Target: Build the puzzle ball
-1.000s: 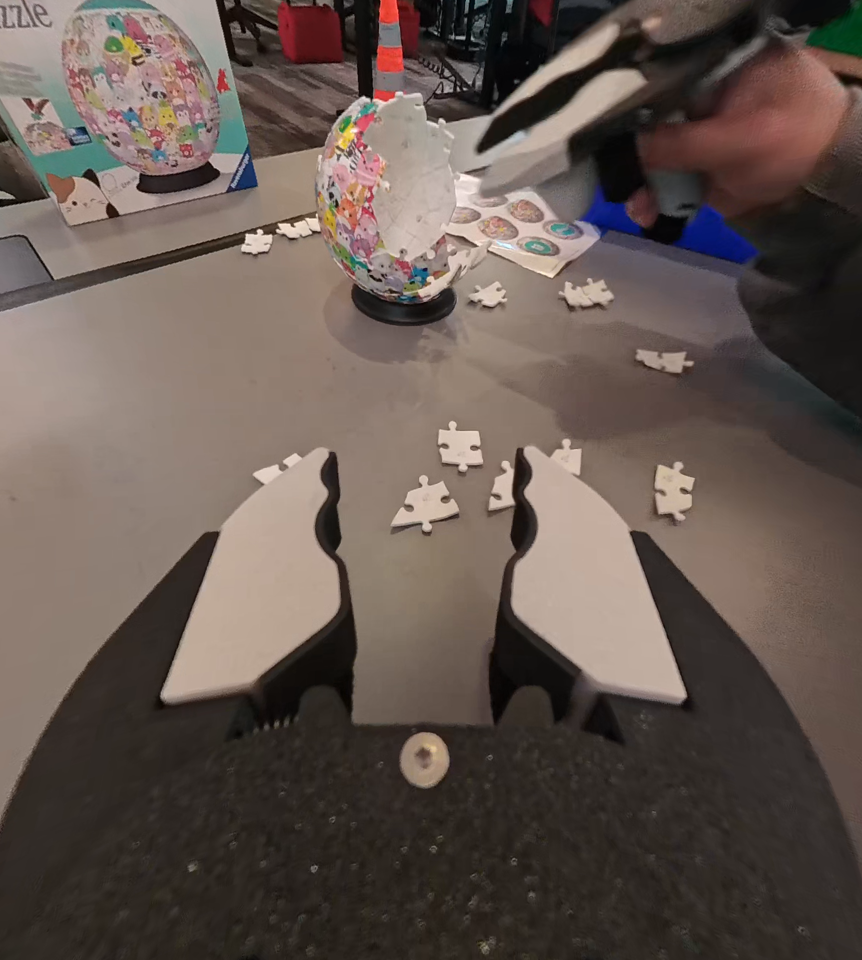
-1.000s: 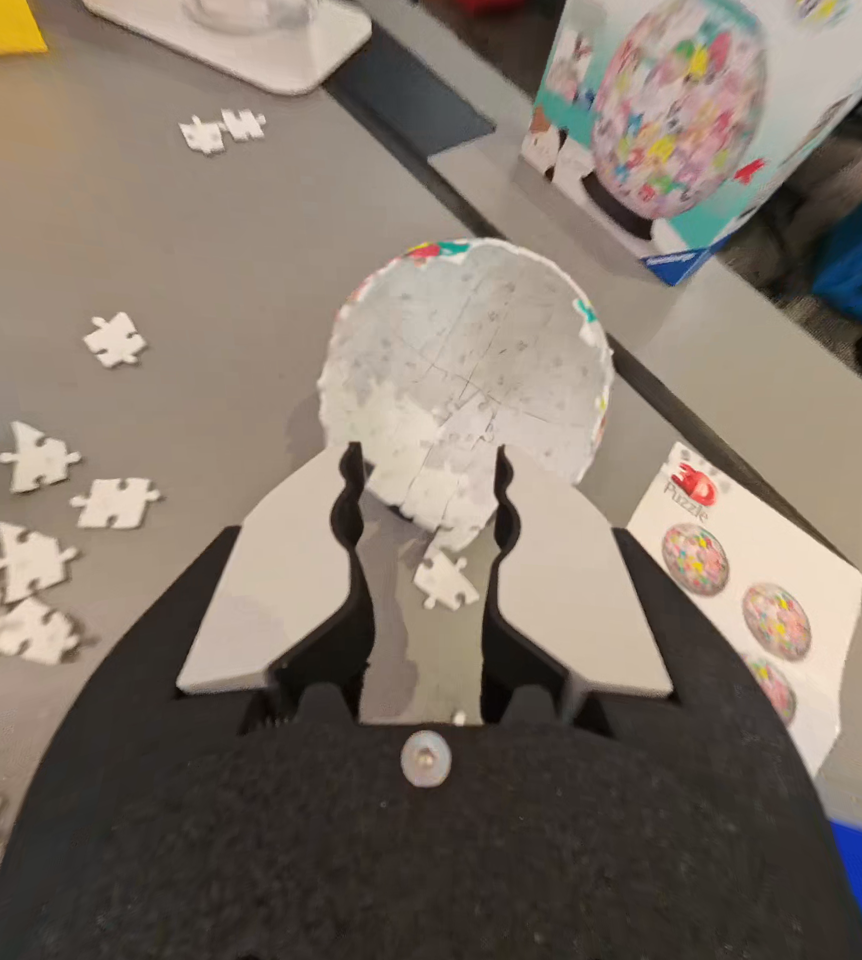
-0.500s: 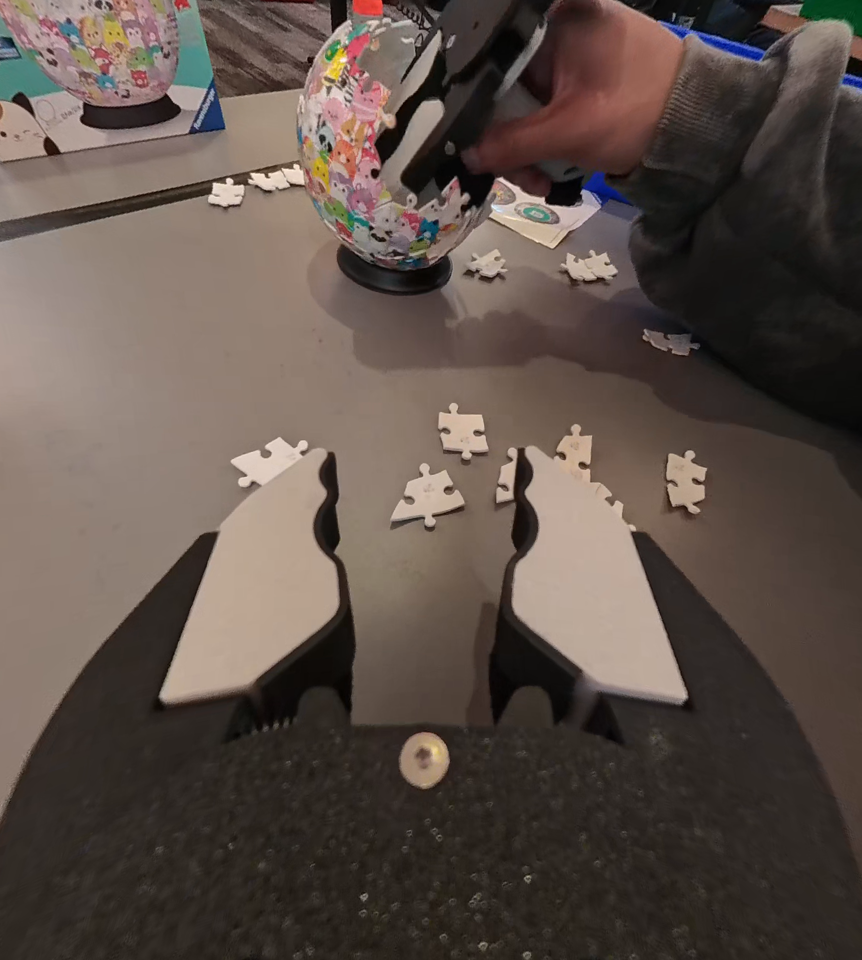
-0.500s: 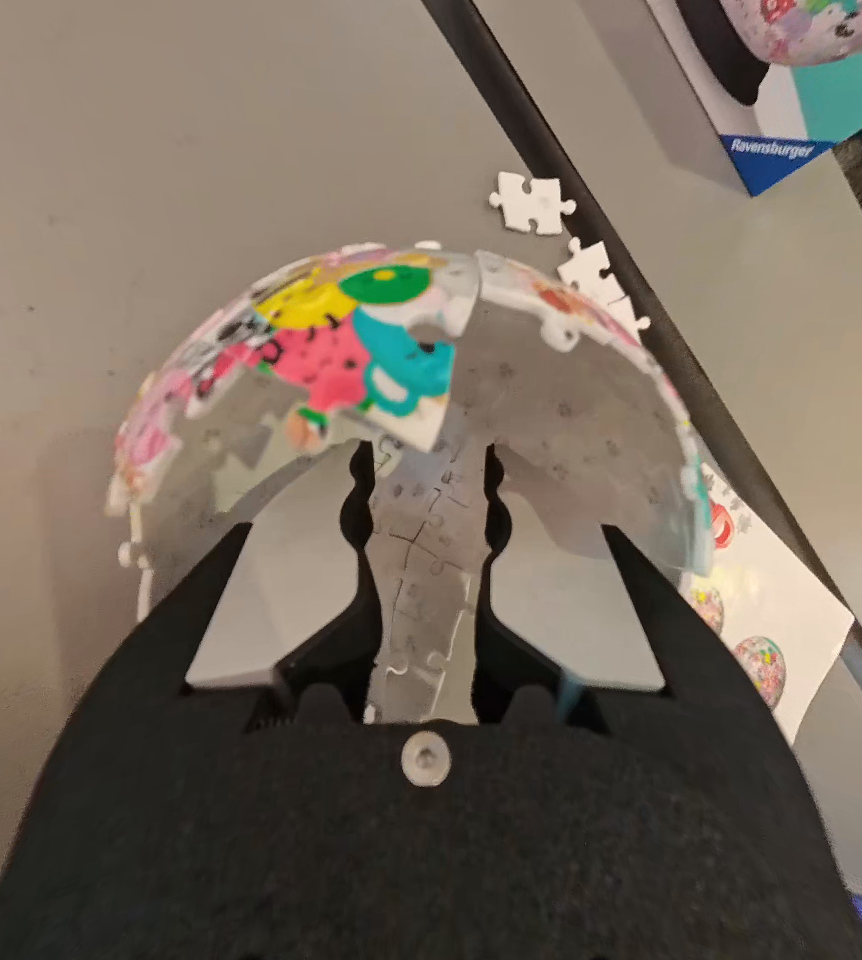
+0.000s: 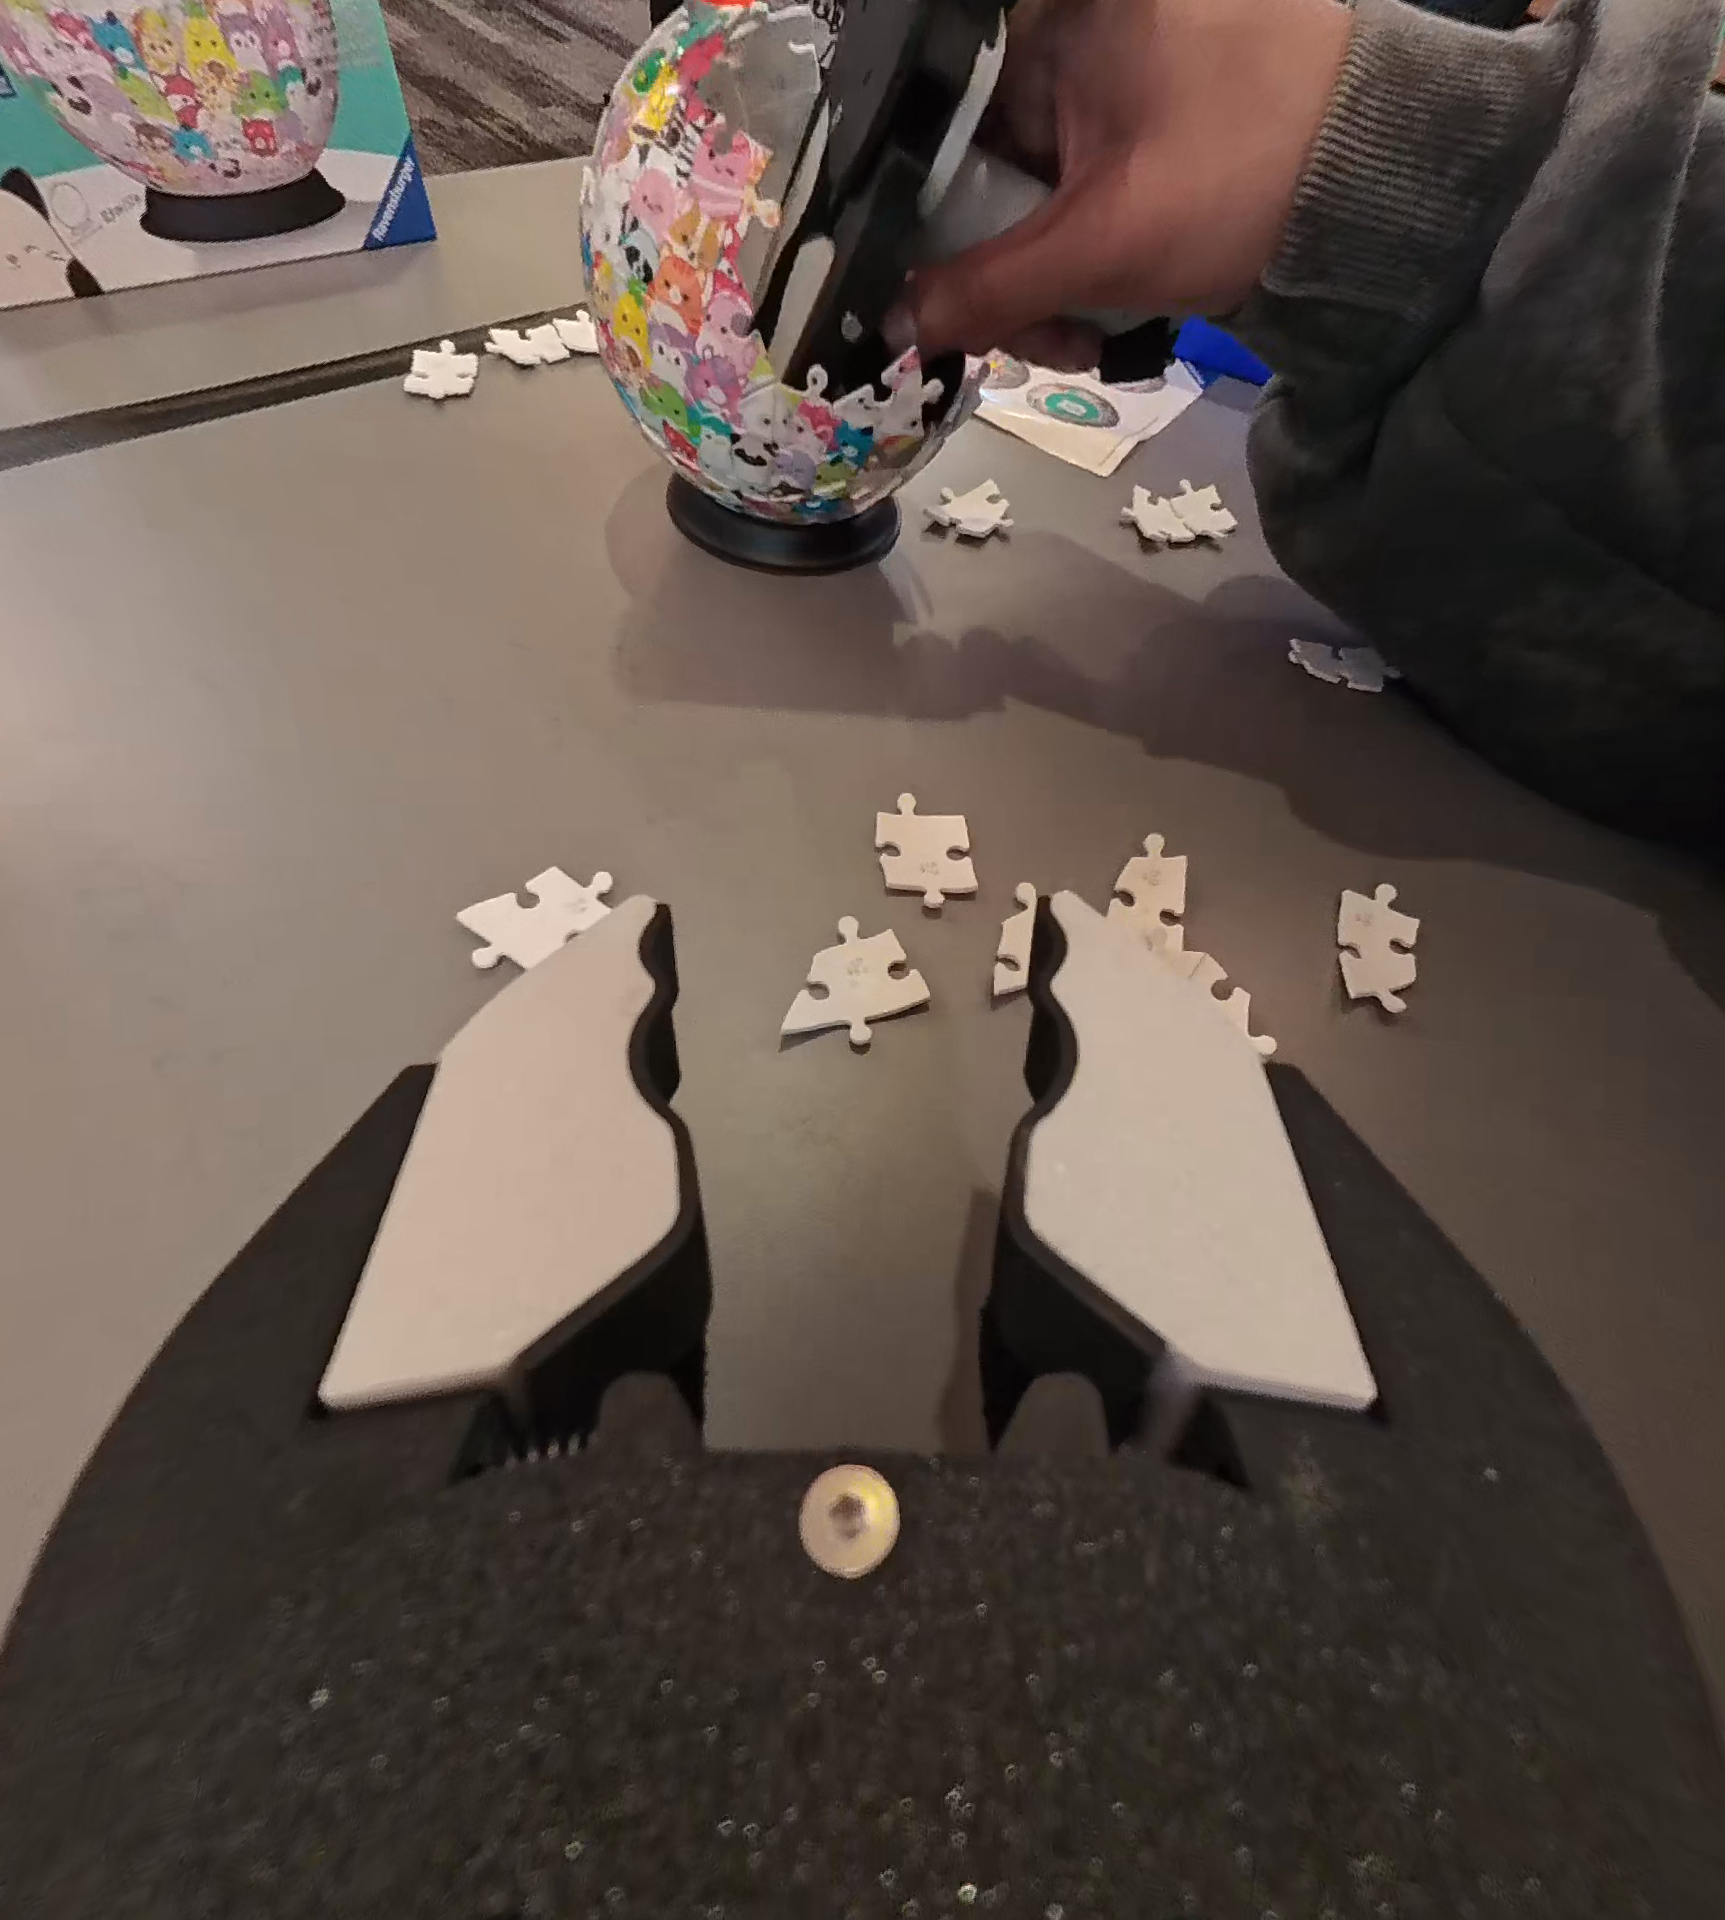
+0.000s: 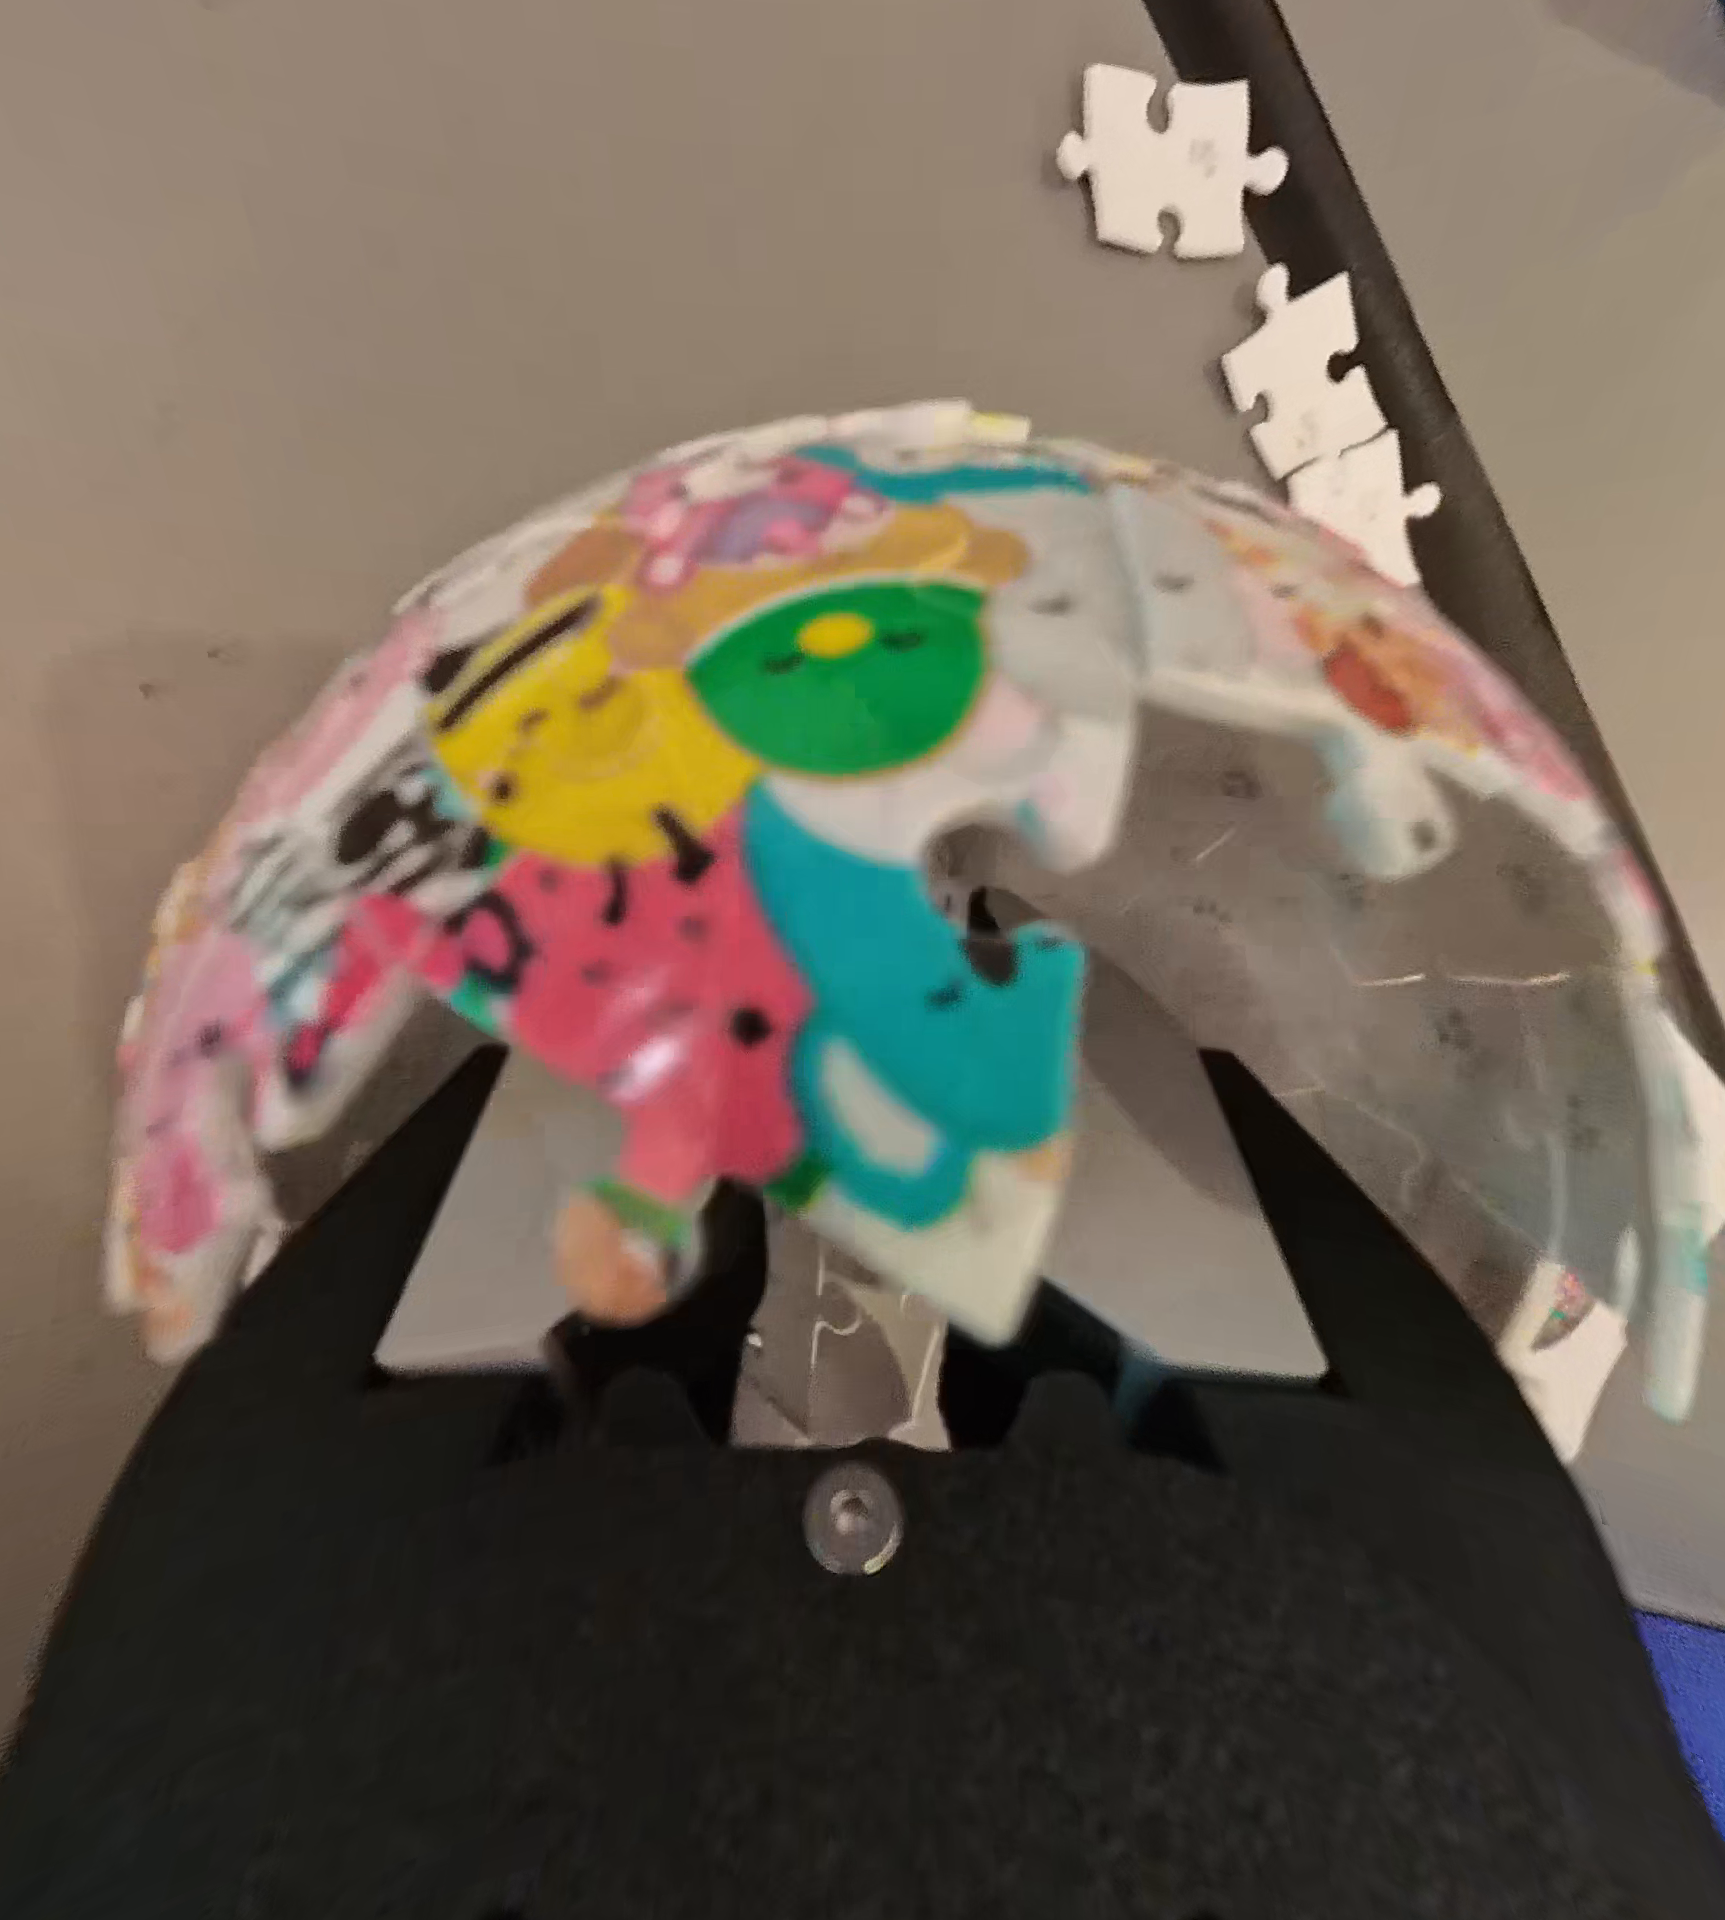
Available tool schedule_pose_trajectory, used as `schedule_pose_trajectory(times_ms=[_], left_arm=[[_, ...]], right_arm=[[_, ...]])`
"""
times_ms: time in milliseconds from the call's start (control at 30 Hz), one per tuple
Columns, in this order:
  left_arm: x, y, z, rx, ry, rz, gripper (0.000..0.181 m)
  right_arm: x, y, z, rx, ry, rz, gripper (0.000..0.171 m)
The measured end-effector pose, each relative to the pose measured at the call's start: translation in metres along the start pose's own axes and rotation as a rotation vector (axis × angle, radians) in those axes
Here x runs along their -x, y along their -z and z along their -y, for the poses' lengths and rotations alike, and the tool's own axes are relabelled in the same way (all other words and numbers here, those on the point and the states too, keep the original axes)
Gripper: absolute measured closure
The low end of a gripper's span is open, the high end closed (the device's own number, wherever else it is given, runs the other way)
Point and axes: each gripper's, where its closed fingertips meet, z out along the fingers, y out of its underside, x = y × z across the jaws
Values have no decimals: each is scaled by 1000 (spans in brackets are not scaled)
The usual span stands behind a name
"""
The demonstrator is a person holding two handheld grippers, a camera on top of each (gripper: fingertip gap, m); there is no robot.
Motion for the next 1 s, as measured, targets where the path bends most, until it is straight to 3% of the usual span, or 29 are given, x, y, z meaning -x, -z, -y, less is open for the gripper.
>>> schedule_pose_trajectory(times_ms=[567, 600, 800, 1000], left_arm=[[1, 2, 2, -10, 3, 3, 117], [1, 3, 2, -11, 5, 3, 117], [0, 2, 2, -7, 1, -1, 117], [-3, 2, 2, 0, -12, -4, 117]], right_arm=[[2, -1, -6, 17, -39, 62, 147], [1, 1, -5, 10, -37, 61, 171], [-4, 33, 6, -91, -29, 71, 170], [2, 21, -8, 17, 46, 111, 135]])
